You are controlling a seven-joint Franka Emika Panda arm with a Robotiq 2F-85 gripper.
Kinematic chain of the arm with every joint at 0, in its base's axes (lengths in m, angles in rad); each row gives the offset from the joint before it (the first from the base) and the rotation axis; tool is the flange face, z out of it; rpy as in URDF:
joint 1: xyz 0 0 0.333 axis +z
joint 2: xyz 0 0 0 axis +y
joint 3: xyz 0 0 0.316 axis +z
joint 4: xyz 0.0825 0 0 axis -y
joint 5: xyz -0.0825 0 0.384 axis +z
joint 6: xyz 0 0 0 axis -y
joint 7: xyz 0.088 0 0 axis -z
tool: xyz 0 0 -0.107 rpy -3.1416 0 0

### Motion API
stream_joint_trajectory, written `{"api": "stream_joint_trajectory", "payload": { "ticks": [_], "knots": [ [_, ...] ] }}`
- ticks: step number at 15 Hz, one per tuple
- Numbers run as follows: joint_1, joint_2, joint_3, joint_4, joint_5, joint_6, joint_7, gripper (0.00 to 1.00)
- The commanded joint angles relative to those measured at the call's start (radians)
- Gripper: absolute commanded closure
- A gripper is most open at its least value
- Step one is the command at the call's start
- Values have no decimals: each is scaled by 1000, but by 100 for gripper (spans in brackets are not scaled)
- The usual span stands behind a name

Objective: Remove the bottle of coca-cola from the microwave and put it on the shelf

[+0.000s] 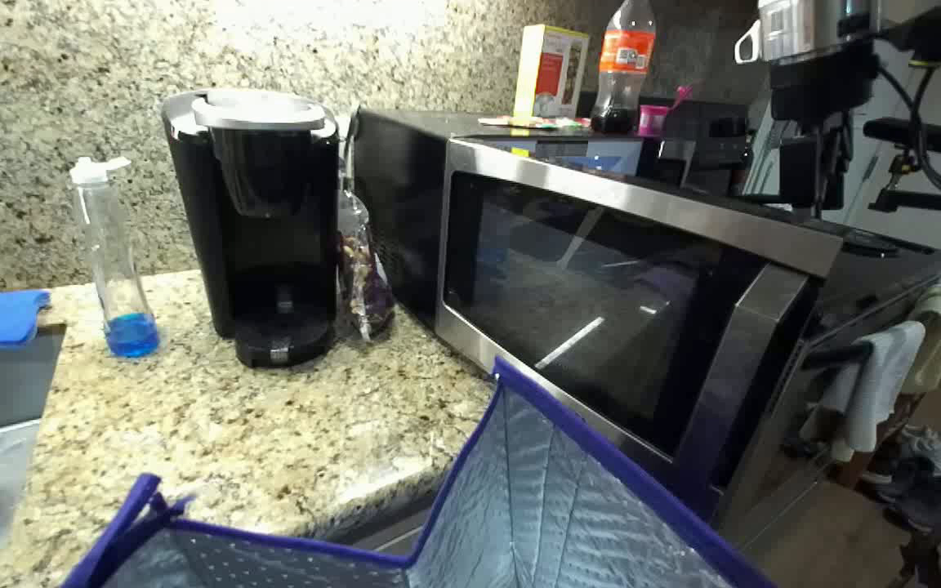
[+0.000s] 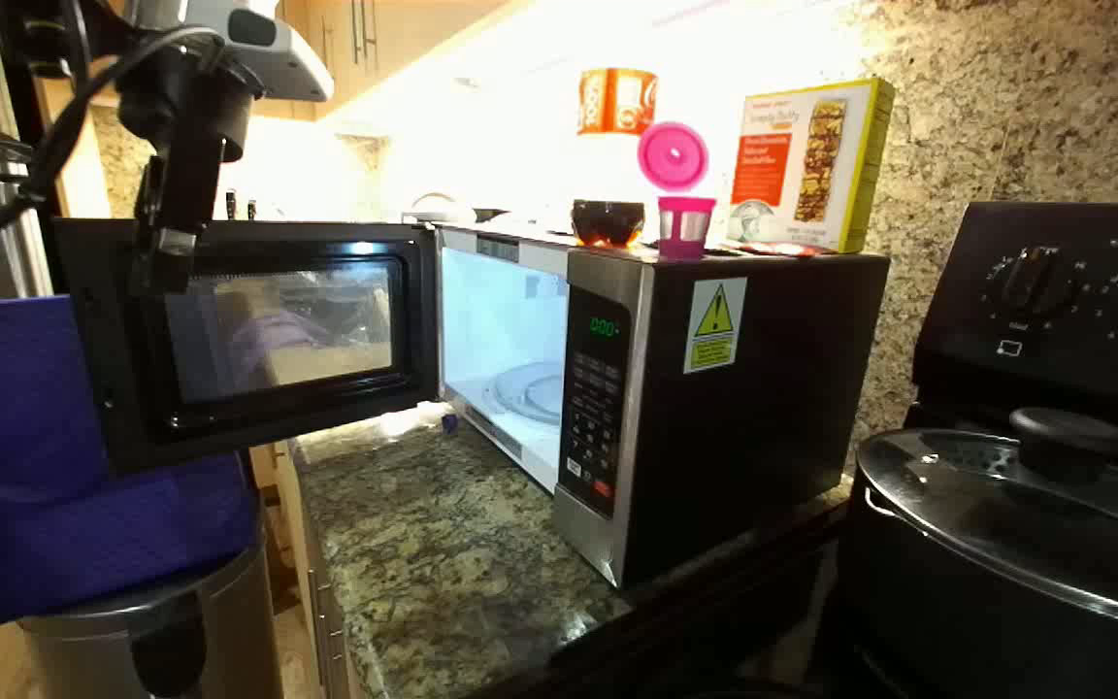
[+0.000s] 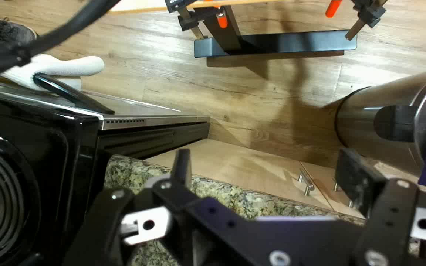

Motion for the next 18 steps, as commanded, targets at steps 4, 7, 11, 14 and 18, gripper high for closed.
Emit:
{"api": "stream_joint_trajectory", "payload": {
  "ticks": [4, 7, 11, 14, 18],
  "knots": [
    [11, -3, -23, 12, -12, 2, -3, 0],
    [-2, -24, -60, 37, -3, 43, -26, 0],
    [-17, -48, -117, 80, -10, 136, -58, 0],
    [-18, -51, -141, 126, -20, 212, -104, 0],
    [-18, -30, -135, 240, -47, 261, -142, 0]
  ]
}}
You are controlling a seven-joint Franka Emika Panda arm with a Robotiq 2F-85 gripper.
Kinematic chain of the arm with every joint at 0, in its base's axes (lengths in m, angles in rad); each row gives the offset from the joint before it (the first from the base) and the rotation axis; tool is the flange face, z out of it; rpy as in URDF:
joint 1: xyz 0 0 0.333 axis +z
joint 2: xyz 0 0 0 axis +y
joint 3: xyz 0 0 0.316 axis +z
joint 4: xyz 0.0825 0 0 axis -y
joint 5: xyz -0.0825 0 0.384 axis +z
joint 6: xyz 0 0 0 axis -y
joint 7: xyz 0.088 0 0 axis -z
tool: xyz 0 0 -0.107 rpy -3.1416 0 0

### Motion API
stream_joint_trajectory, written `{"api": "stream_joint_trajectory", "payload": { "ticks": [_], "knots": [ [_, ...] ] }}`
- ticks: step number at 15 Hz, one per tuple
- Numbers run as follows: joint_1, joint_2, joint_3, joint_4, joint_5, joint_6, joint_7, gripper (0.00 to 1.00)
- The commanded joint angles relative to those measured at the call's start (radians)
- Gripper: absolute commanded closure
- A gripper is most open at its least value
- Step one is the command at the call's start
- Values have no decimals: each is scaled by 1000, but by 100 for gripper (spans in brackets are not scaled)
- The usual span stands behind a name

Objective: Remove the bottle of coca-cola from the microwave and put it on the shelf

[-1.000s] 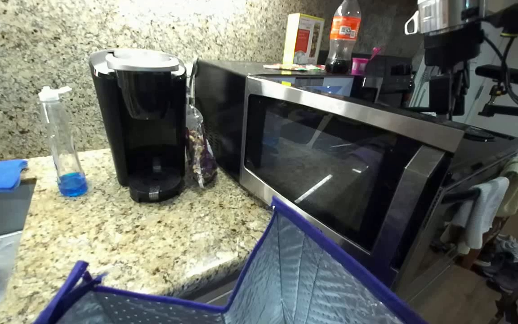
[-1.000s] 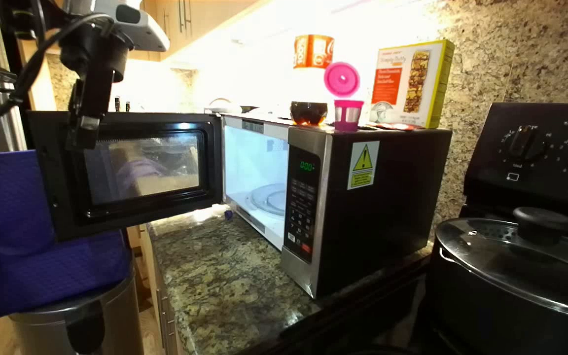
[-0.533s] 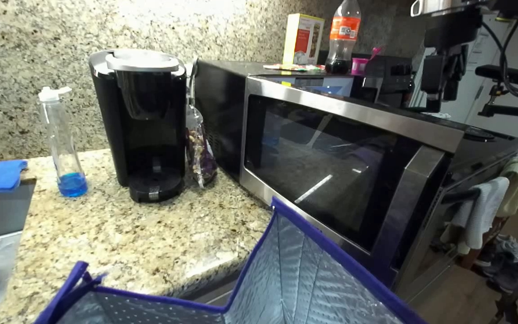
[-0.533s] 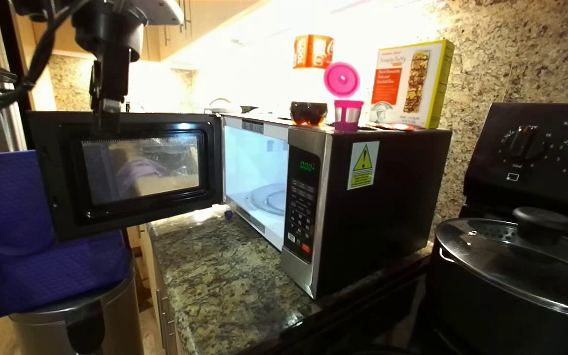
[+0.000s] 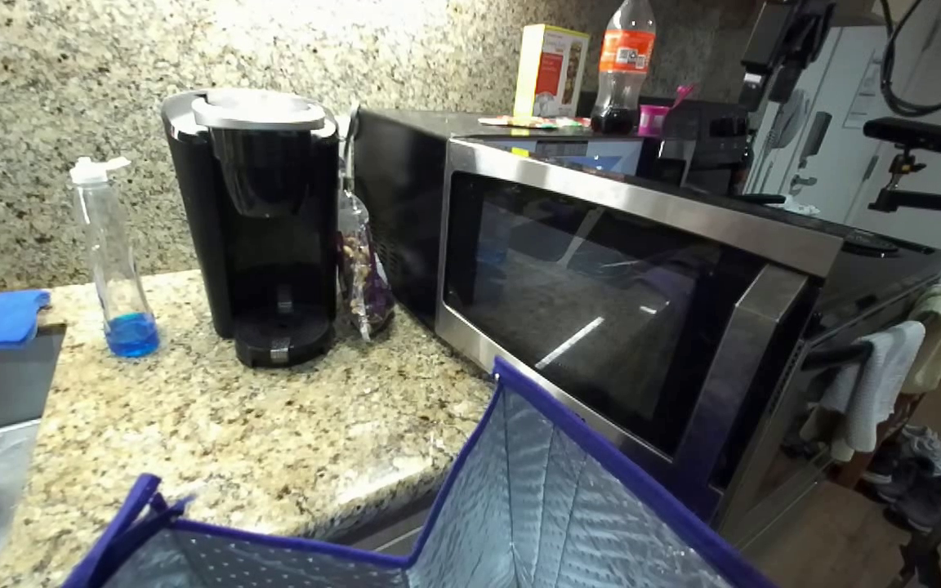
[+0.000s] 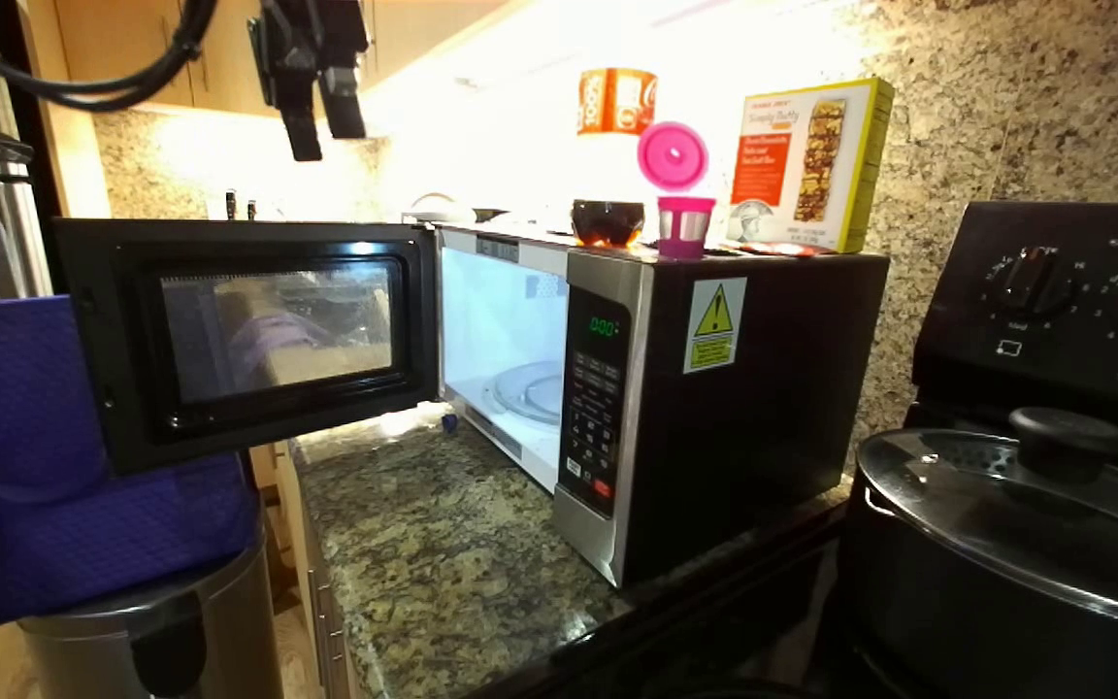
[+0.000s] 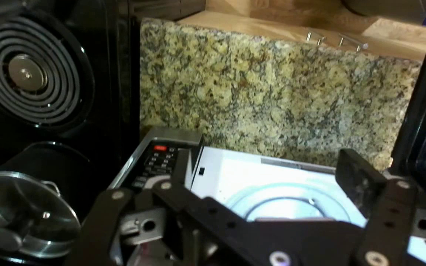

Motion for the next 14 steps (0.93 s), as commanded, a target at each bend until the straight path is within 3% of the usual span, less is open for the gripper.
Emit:
{"api": "stream_joint_trajectory", "payload": {
  "ticks": [1, 9, 11, 14],
  "knots": [
    [-7, 22, 13, 109, -43, 21, -44, 0],
    [-13, 156, -3, 355, -70, 141, -83, 0],
    [-9, 120, 1, 313, -50, 129, -51, 0],
    [-10, 159, -3, 339, -52, 144, -51, 0]
  ]
}}
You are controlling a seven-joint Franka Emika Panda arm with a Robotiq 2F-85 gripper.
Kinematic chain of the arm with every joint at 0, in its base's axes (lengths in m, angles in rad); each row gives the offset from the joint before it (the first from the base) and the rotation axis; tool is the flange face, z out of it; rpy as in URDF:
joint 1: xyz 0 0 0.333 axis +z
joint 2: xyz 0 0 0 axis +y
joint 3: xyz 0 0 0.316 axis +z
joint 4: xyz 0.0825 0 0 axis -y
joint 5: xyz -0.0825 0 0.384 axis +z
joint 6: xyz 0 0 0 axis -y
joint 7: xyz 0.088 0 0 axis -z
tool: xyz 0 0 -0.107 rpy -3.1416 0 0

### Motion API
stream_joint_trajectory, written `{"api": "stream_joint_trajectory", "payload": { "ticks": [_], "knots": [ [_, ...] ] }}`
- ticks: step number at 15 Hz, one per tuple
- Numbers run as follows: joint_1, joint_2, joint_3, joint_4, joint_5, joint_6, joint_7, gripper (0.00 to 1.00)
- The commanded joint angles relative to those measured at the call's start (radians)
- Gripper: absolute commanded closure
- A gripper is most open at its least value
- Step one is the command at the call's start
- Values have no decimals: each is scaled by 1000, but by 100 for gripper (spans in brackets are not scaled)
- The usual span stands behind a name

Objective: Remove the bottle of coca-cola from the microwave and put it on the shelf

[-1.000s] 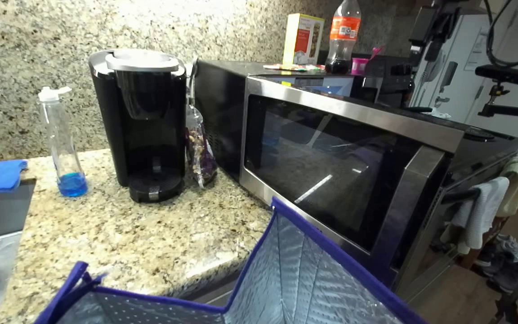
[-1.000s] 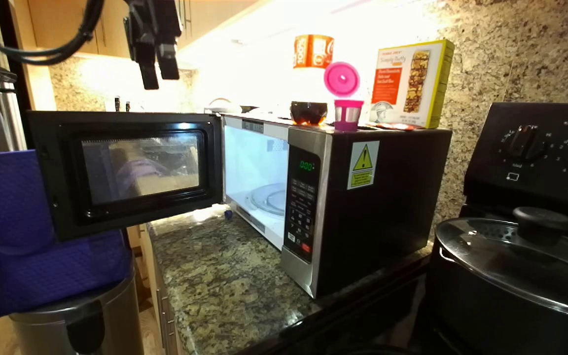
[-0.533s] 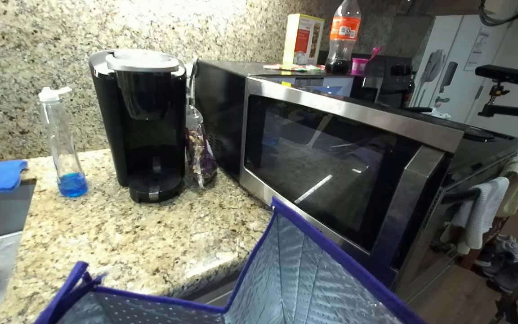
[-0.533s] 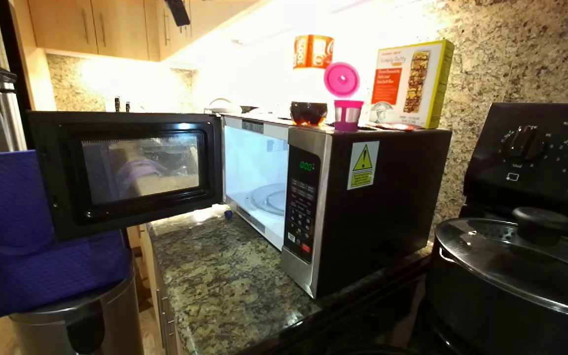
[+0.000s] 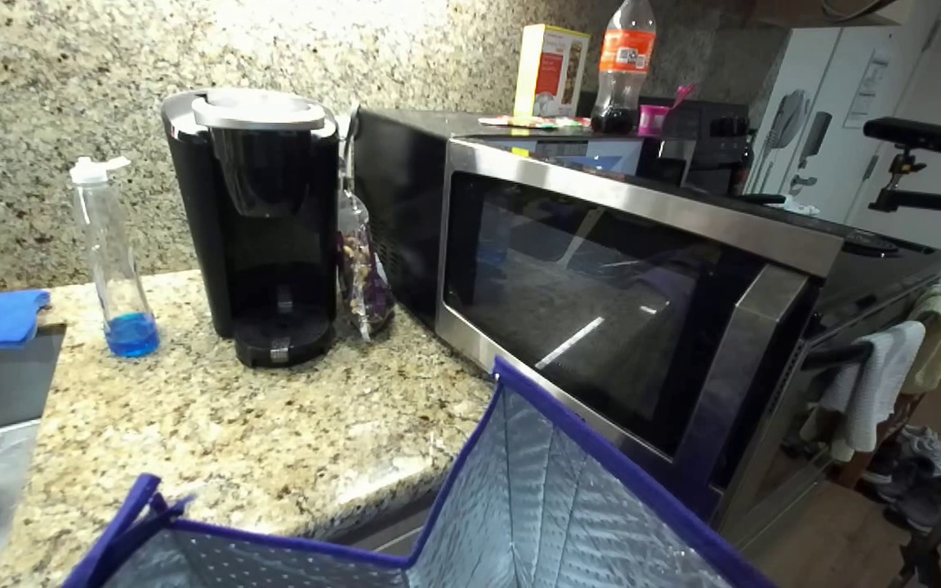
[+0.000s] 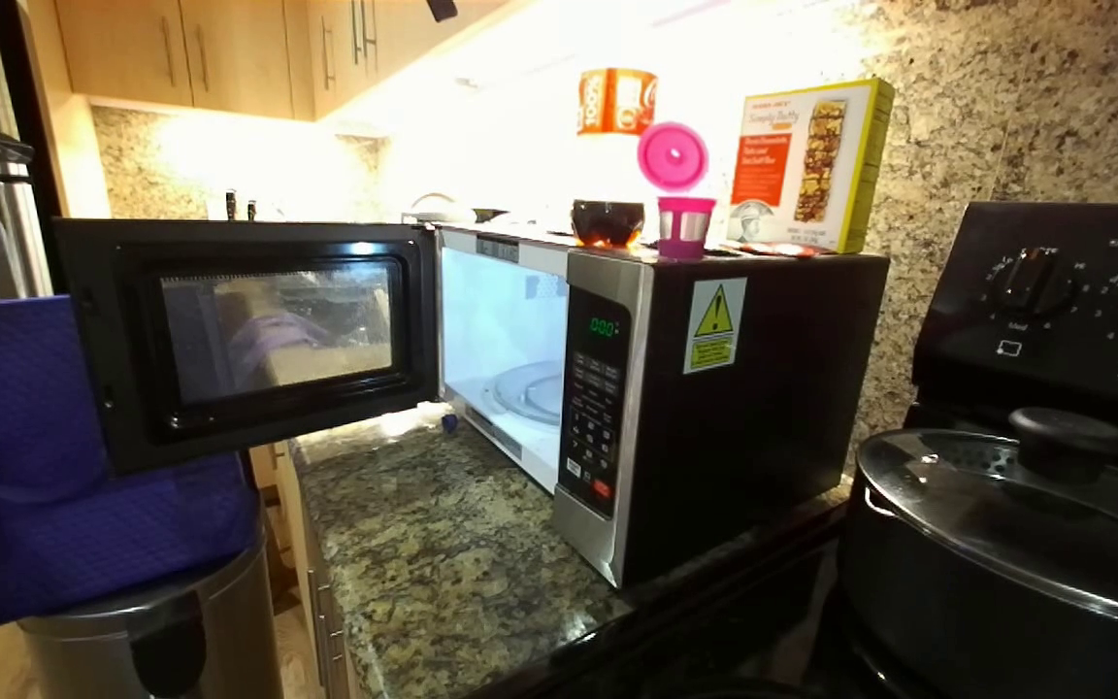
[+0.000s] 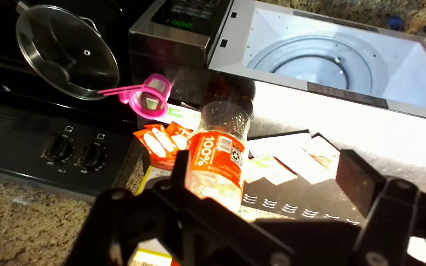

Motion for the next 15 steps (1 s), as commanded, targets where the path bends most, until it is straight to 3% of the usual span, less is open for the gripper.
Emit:
{"api": "stream_joint_trajectory", "payload": {
  "ticks": [1, 11, 15],
  "knots": [
    [-7, 5, 6, 6, 2, -3, -2, 0],
    [-27, 51, -25, 49, 14, 130, 44, 0],
    [-22, 109, -46, 88, 73, 292, -37, 0]
  ]
}}
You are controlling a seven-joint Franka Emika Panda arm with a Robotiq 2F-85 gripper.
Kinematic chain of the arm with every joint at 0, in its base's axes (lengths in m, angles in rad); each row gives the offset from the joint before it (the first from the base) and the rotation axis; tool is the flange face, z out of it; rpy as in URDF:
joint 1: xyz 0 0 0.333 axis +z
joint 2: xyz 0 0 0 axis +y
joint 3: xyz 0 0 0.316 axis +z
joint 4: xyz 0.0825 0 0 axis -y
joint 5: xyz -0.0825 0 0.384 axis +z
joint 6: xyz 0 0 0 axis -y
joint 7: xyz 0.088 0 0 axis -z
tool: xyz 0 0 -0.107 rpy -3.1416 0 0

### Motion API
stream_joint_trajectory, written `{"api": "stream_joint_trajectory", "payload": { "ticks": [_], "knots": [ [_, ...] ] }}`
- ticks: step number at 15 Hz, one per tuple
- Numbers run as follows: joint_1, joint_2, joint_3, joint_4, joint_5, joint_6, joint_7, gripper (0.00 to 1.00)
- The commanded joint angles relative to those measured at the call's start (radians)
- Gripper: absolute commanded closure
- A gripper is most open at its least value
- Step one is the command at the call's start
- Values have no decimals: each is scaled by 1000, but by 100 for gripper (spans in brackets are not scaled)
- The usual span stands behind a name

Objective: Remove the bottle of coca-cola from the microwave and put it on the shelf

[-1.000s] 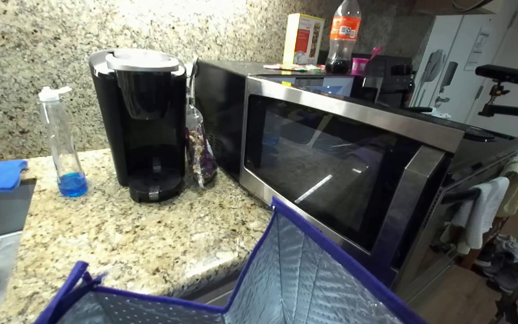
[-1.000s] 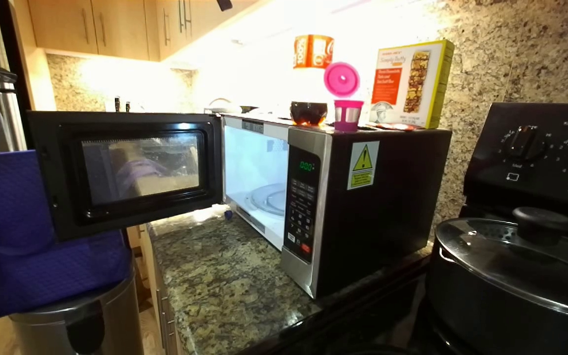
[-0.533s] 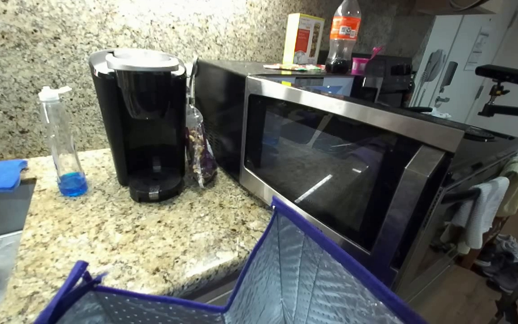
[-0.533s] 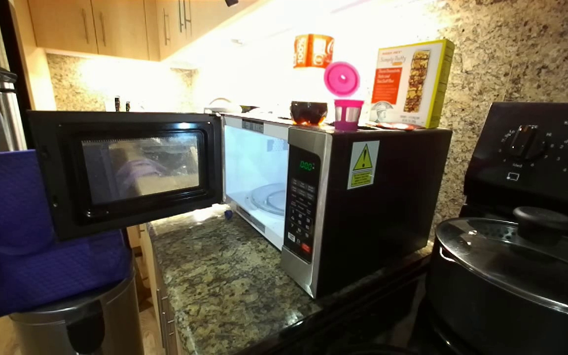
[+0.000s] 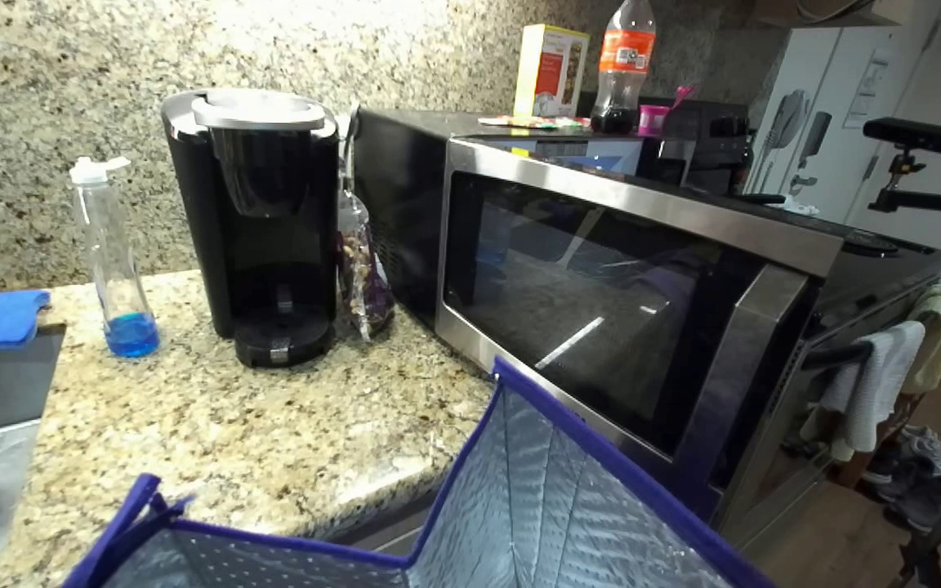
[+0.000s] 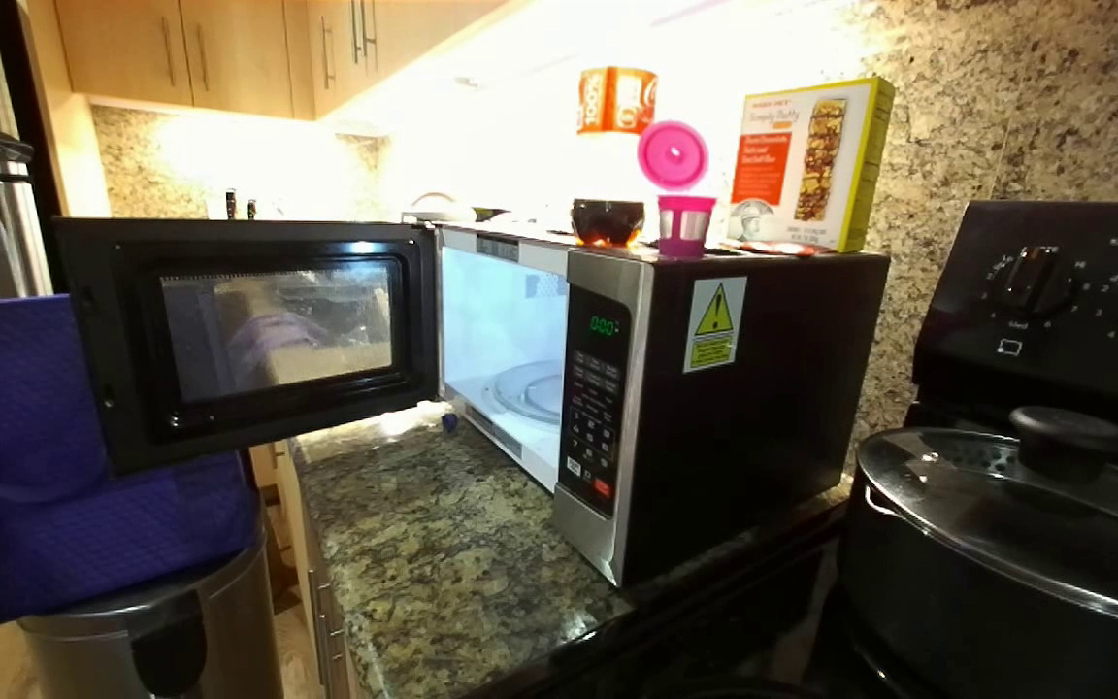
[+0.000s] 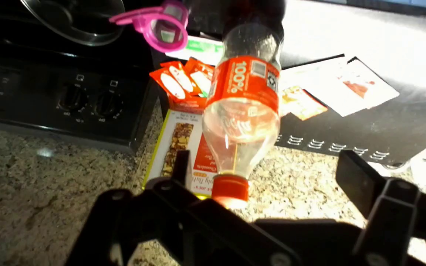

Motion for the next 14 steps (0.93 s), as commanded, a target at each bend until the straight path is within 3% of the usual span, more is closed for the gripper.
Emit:
{"api": "stream_joint_trajectory", "payload": {
  "ticks": [1, 6, 14],
  "knots": [
    [-7, 75, -9, 70, 86, 104, -75, 0],
    [-15, 137, -12, 132, 198, 87, -79, 0],
    [-24, 166, -17, 175, 137, 62, 48, 0]
  ]
}}
